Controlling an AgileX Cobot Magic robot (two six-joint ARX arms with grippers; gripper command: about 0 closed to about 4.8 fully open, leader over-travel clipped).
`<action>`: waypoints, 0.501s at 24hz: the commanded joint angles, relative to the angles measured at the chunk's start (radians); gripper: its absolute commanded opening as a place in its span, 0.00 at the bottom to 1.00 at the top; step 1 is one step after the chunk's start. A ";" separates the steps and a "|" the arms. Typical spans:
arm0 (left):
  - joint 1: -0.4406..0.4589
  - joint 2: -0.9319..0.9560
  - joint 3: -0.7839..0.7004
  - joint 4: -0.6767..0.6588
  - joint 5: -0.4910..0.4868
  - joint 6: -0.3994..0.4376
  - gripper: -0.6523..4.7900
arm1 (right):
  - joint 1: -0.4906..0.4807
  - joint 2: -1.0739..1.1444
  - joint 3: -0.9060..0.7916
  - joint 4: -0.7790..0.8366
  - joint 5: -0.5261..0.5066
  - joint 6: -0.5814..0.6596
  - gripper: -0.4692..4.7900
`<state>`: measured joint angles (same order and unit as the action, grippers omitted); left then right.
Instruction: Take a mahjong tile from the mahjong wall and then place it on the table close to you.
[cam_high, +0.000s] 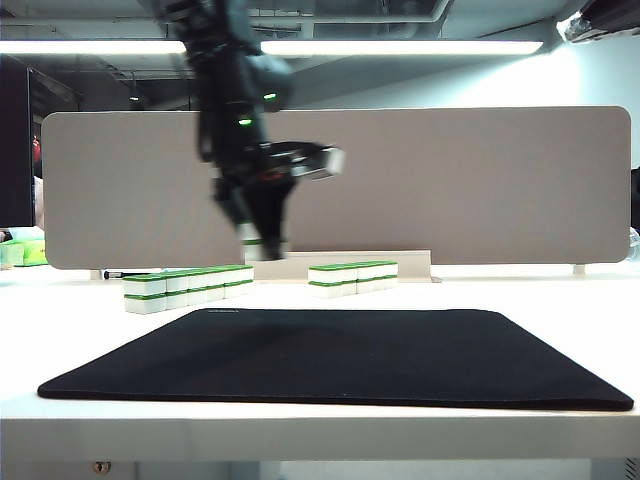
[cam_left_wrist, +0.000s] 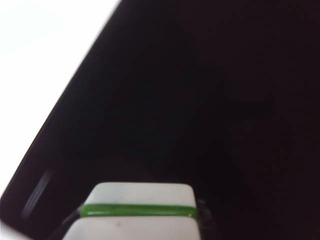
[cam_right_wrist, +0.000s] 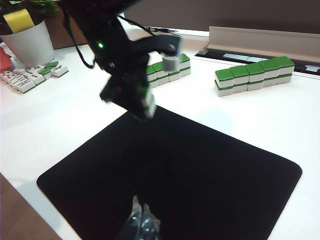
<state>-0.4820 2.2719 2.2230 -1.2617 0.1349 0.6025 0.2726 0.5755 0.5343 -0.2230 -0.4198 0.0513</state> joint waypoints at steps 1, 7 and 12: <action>-0.091 0.000 0.003 0.065 0.000 0.063 0.45 | 0.000 -0.001 0.006 0.018 0.000 -0.003 0.09; -0.221 0.030 0.003 0.103 -0.002 0.080 0.45 | 0.000 -0.002 0.006 0.018 -0.001 -0.002 0.09; -0.298 0.084 0.003 0.096 -0.003 0.082 0.45 | 0.000 -0.002 0.006 0.019 -0.001 -0.003 0.09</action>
<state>-0.7784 2.3505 2.2227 -1.1664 0.1307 0.6811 0.2726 0.5751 0.5343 -0.2218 -0.4198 0.0513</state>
